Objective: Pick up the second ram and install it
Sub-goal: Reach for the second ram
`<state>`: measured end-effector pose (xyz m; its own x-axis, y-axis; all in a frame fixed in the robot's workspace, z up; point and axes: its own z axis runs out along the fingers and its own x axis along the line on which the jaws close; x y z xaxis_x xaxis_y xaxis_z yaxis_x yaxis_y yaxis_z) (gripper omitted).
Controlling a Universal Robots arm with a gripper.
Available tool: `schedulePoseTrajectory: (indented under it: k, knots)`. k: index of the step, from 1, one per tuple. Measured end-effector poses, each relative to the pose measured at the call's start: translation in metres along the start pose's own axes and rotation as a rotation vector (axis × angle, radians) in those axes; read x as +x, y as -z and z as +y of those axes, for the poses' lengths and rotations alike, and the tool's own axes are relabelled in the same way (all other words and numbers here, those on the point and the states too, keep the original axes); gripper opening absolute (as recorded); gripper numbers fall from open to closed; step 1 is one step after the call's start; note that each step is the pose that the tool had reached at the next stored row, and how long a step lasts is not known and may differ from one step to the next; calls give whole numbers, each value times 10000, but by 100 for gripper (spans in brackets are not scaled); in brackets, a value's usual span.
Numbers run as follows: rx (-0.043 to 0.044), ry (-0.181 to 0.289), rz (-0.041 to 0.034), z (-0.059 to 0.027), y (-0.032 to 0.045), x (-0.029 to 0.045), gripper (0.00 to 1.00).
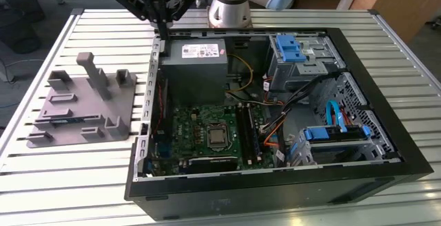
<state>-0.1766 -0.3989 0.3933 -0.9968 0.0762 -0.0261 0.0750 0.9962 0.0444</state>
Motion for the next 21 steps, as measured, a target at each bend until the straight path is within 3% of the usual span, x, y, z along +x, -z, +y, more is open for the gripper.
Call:
schedulePoseTrajectory:
  k: [3,7,14,21]
  knots:
    - [-1,-2,-2,-10,2,130,10]
    - [-1,-1,-1,-19,3,249,10]
    - [-1,1,-1,-32,-8,411,10]
    - [0,-1,0,-41,-50,507,10]
